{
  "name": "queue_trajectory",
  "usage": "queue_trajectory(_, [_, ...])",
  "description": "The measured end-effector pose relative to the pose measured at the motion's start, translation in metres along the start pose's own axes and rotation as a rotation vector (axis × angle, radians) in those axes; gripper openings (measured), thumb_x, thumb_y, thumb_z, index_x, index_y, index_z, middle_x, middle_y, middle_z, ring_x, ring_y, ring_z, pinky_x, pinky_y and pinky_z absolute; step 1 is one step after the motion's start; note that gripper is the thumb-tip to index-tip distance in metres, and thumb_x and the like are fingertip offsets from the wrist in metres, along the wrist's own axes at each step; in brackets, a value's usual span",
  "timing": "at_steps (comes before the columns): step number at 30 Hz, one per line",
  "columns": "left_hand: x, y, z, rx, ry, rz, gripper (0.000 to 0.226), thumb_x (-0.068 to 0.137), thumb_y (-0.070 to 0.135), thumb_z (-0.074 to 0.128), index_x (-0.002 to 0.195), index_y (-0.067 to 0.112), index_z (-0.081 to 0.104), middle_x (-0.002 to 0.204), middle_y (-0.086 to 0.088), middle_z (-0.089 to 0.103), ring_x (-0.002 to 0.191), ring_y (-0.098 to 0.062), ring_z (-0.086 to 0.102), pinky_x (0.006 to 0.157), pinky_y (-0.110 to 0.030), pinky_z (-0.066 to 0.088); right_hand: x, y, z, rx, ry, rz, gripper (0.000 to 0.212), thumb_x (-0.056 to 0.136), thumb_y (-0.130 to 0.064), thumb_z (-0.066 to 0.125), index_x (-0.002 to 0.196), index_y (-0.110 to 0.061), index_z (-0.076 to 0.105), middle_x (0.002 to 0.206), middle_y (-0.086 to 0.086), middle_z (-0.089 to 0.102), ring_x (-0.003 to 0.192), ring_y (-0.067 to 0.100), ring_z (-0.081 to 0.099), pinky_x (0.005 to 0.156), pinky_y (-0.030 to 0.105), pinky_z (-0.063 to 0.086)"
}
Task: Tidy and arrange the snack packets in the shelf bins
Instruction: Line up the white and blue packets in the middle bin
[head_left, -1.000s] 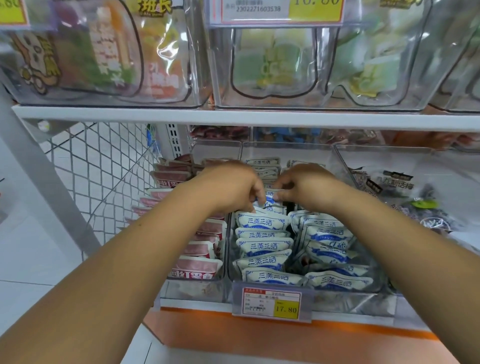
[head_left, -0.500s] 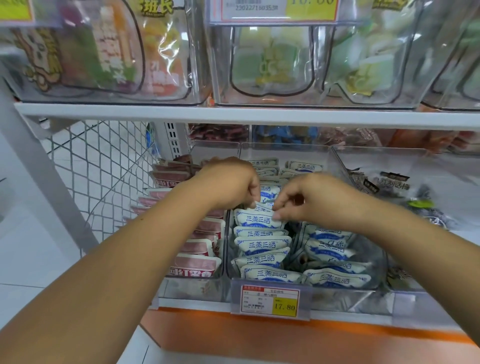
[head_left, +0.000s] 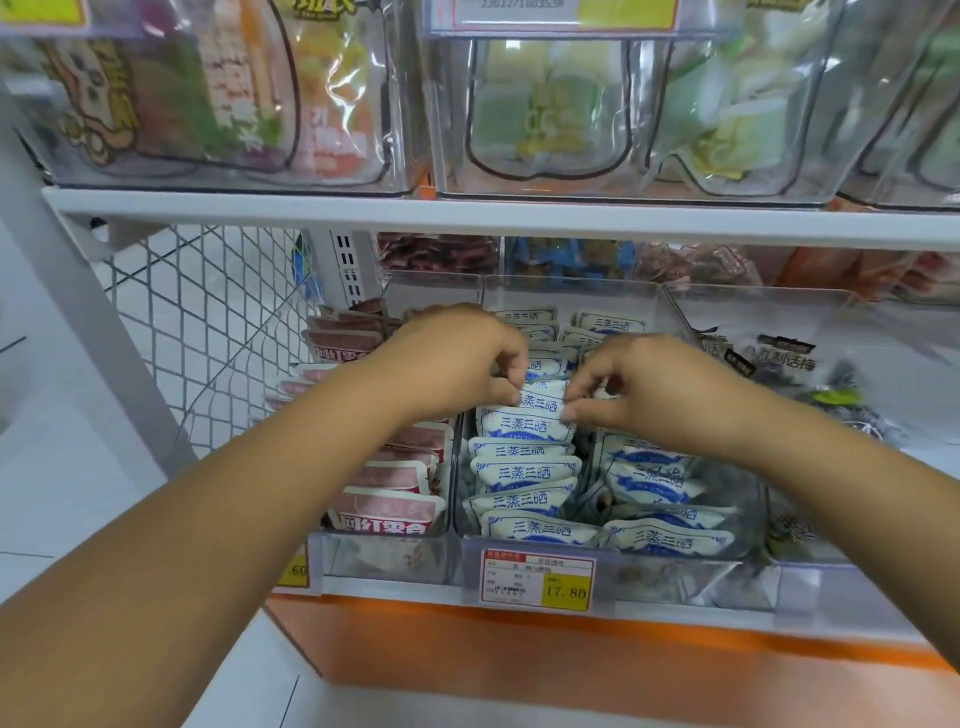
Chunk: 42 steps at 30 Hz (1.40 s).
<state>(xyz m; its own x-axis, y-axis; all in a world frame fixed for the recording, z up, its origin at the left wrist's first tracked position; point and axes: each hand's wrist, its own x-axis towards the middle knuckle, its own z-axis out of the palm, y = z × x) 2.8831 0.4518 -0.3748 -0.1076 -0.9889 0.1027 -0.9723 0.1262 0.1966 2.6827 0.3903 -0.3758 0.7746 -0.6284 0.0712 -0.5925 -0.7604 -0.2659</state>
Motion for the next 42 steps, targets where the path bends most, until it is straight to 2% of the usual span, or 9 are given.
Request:
queue_trajectory(5, [-0.032,-0.001,-0.001,0.025,-0.025,0.126,0.026,0.074,0.057,0.071,0.089,0.036,0.074,0.105,0.021,0.062,0.108,-0.002,0.045,0.099,-0.034,0.034,-0.018,-0.013,0.006,-0.056,-0.163,-0.068,0.024,0.086,-0.053,0.061,0.102,-0.037,0.069,0.089,-0.017,0.067,0.083,0.001,0.058,0.076,0.024,0.047])
queue_trajectory(10, [-0.046,0.009,0.006,0.219,-0.018,0.141,0.041,0.074,0.06,0.069,0.11,0.041,0.062,0.115,0.022,0.05,0.116,-0.006,0.035,0.1,-0.032,0.028,-0.009,-0.013,0.034,0.041,-0.057,-0.019,0.014,0.092,-0.038,0.061,0.08,-0.03,0.064,0.077,-0.012,0.066,0.074,0.006,0.056,0.063,0.023,0.037])
queue_trajectory(15, [-0.051,0.012,0.011,0.17,0.037,0.084,0.016,0.078,0.052,0.07,0.089,0.04,0.069,0.116,0.023,0.051,0.121,-0.004,0.033,0.088,-0.027,0.022,-0.012,-0.016,0.03,0.116,-0.082,0.022,0.014,0.091,-0.038,0.062,0.092,-0.025,0.07,0.081,-0.011,0.067,0.078,0.006,0.058,0.065,0.021,0.042])
queue_trajectory(18, [-0.05,0.01,0.012,0.133,0.046,0.092,0.018,0.08,0.054,0.067,0.085,0.038,0.073,0.115,0.022,0.054,0.118,-0.003,0.035,0.094,-0.029,0.025,-0.024,-0.019,0.009,0.141,-0.032,-0.06,0.012,0.088,-0.041,0.065,0.095,-0.035,0.071,0.085,-0.017,0.064,0.087,-0.002,0.051,0.077,0.02,0.042])
queue_trajectory(22, [-0.056,0.003,0.007,-0.036,0.029,0.174,0.024,0.077,0.062,0.063,0.085,0.042,0.074,0.109,0.024,0.056,0.111,0.0,0.039,0.1,-0.034,0.03,-0.038,-0.032,0.016,-0.003,-0.154,-0.081,0.025,0.085,-0.052,0.063,0.104,-0.037,0.07,0.083,-0.016,0.06,0.084,0.001,0.052,0.075,0.02,0.042])
queue_trajectory(28, [-0.065,0.006,0.006,0.142,-0.043,0.148,0.034,0.079,0.062,0.063,0.102,0.039,0.072,0.113,0.028,0.054,0.121,0.005,0.031,0.102,-0.033,0.022,-0.032,-0.034,0.022,-0.013,-0.011,0.051,0.032,0.085,-0.049,0.064,0.063,-0.027,0.058,0.065,-0.008,0.06,0.062,0.004,0.05,0.055,0.023,0.034])
queue_trajectory(30, [-0.066,0.006,0.006,0.147,-0.032,0.133,0.031,0.08,0.059,0.065,0.102,0.039,0.072,0.112,0.027,0.055,0.122,0.005,0.032,0.101,-0.032,0.021,-0.032,-0.037,0.027,-0.069,-0.031,0.062,0.039,0.088,-0.048,0.061,0.059,-0.024,0.05,0.06,-0.008,0.054,0.061,0.008,0.048,0.058,0.024,0.029])
queue_trajectory(36, [-0.064,0.016,0.01,0.22,0.004,0.101,0.02,0.083,0.05,0.066,0.093,0.033,0.07,0.107,0.02,0.055,0.118,0.001,0.036,0.094,-0.029,0.024,-0.045,-0.038,-0.005,0.074,-0.158,0.099,0.025,0.078,-0.057,0.068,0.087,-0.034,0.068,0.084,-0.017,0.068,0.08,-0.001,0.062,0.074,0.023,0.05])
queue_trajectory(42, [-0.063,0.016,0.007,0.176,-0.03,0.085,0.019,0.081,0.048,0.07,0.09,0.031,0.071,0.107,0.02,0.055,0.117,0.0,0.035,0.088,-0.025,0.022,-0.057,-0.05,0.014,-0.176,-0.108,-0.105,0.022,0.091,-0.049,0.055,0.105,-0.041,0.07,0.089,-0.019,0.067,0.093,0.003,0.051,0.088,0.023,0.033])
